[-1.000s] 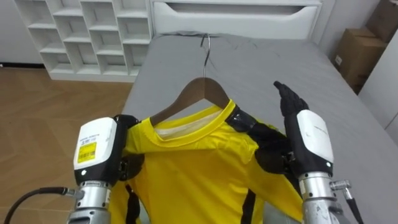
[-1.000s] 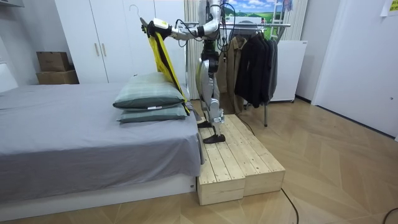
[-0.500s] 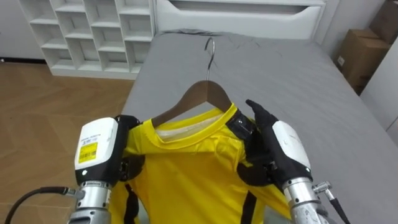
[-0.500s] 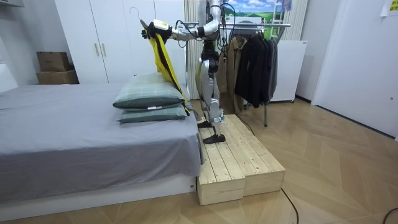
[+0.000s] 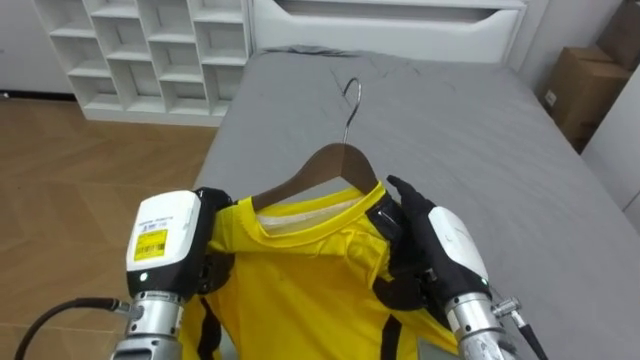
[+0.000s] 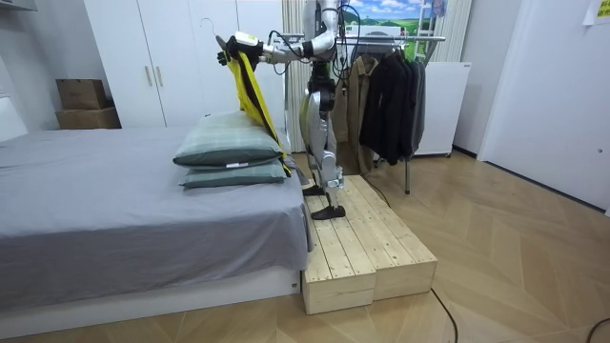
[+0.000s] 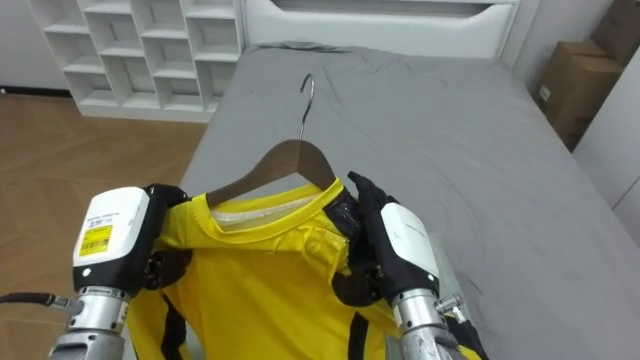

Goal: Hang clothes

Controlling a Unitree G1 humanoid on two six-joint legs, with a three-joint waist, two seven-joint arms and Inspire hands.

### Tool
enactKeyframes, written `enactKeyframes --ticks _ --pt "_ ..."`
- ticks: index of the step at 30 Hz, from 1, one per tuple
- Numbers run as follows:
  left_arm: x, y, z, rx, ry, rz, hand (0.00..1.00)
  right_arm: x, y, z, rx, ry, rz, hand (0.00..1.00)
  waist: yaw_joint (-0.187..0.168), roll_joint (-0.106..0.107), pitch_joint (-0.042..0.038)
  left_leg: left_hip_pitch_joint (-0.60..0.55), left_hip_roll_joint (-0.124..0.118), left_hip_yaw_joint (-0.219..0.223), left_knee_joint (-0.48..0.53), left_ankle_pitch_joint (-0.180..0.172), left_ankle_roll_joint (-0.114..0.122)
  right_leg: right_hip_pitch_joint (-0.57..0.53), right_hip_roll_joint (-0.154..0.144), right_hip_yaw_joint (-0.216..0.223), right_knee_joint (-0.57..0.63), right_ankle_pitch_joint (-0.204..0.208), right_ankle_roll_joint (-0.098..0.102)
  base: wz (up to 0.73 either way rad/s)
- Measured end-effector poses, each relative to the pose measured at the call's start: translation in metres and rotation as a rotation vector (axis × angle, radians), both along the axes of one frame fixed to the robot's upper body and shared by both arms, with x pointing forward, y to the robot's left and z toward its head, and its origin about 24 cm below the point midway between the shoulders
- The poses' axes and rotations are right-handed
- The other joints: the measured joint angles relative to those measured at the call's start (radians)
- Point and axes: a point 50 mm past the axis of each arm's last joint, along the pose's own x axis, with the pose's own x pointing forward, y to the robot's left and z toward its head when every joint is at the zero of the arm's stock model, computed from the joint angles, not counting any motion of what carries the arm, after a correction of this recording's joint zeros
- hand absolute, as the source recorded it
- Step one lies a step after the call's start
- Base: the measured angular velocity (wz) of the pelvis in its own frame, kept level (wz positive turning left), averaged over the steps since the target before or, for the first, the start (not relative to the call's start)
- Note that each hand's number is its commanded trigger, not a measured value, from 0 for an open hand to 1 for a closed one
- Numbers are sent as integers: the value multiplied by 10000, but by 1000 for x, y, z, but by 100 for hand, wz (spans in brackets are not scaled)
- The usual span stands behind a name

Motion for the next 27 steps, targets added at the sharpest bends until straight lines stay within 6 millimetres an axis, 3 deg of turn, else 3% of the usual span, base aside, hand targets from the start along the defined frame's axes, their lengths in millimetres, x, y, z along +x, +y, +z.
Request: enactKeyframes --ticks 12,21,22,23,24,25,26,27 --pt "0 -4 9 369 -401 -200 100 2 -3 2 -33 -99 -92 0 -19 206 -1 -17 -1 -74 24 0 0 35 0 -55 -7 0 0 1" --pt "0 -8 7 406 -341 -396 100 6 -8 -4 117 74 -487 0 -55 217 5 -41 -4 -185 16 0 -1 62 -4 -171 -17 0 0 3" --pt "0 -8 7 409 -336 -420 100 7 -9 -4 72 67 -542 6 -71 218 5 -42 -4 -185 15 0 0 62 -4 -173 -23 -1 1 0" --pt "-1 -9 7 409 -332 -434 100 8 -10 -4 58 65 -566 21 -71 219 5 -42 -4 -184 11 0 -1 62 -4 -174 -27 -1 1 0" --pt "-1 -10 7 402 -325 -457 100 8 -11 -4 37 65 -610 49 -73 218 5 -44 -5 -184 4 0 0 61 -4 -174 -30 -1 2 0" --pt "-1 -10 6 402 -316 -497 100 9 -12 -5 17 65 -688 83 -69 218 5 -43 -8 -194 6 0 -1 68 -4 -174 -30 -2 2 0" --pt "-1 -11 6 405 -310 -525 100 10 -13 -6 -1 78 -730 100 -71 218 5 -41 -8 -199 10 0 0 74 -4 -177 -30 -2 3 0" --pt "-1 -12 6 402 -302 -593 100 10 -14 -7 -26 117 -811 100 -81 218 5 -36 -9 -203 20 0 0 82 -5 -176 -30 -2 3 0"
